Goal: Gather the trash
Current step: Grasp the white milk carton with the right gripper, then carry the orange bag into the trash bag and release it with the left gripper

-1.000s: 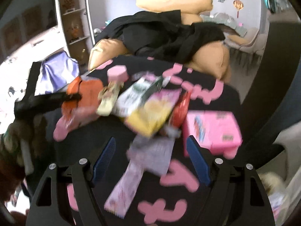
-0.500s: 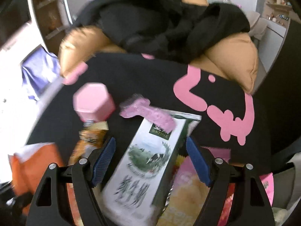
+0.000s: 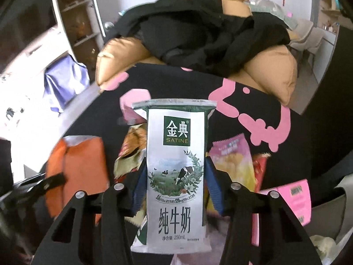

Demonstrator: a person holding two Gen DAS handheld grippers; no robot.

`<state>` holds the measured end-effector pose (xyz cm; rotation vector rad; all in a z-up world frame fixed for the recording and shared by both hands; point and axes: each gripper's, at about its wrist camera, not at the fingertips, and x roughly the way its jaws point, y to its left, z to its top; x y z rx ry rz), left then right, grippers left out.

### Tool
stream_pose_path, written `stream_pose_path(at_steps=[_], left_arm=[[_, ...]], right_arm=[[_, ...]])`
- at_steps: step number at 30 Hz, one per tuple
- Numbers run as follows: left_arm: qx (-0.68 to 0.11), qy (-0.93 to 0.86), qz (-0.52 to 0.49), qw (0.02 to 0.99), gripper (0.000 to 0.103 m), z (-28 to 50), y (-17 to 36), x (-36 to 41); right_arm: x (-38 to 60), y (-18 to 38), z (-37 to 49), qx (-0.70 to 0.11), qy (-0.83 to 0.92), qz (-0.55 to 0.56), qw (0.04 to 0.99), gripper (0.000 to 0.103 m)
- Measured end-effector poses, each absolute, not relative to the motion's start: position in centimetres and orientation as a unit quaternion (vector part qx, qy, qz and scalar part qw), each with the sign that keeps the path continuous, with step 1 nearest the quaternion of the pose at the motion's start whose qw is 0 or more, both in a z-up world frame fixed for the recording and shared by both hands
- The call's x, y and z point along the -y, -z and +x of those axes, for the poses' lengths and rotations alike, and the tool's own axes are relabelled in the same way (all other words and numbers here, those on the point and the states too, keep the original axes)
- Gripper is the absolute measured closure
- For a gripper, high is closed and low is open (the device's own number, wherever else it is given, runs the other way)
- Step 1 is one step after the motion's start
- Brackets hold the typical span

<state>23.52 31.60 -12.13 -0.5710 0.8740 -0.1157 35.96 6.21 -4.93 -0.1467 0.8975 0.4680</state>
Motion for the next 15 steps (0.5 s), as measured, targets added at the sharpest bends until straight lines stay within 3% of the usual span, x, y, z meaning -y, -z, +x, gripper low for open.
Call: stream_pose_path(at_steps=[3, 9, 15], left_arm=[[-0.419, 0.040, -0.277, 0.864, 0.062, 23.7, 12.4, -31.6], [-0.415, 0.035, -0.270, 0.868, 0.081, 23.5, 12.0, -31.0], [-0.383, 0.046, -0.242, 0.890, 0.087, 22.6, 8.9, -29.1]], right_arm=[[-5.1, 4.1, 34.5, -0.421, -0.233, -0.061, 0.875, 0.057], [-2.5, 2.4, 31.2, -0.384, -0.248, -0.051, 0.888, 0.057], [-0.7, 1.6, 28.5, -0.358, -0.262, -0.049, 0.895, 0.057]])
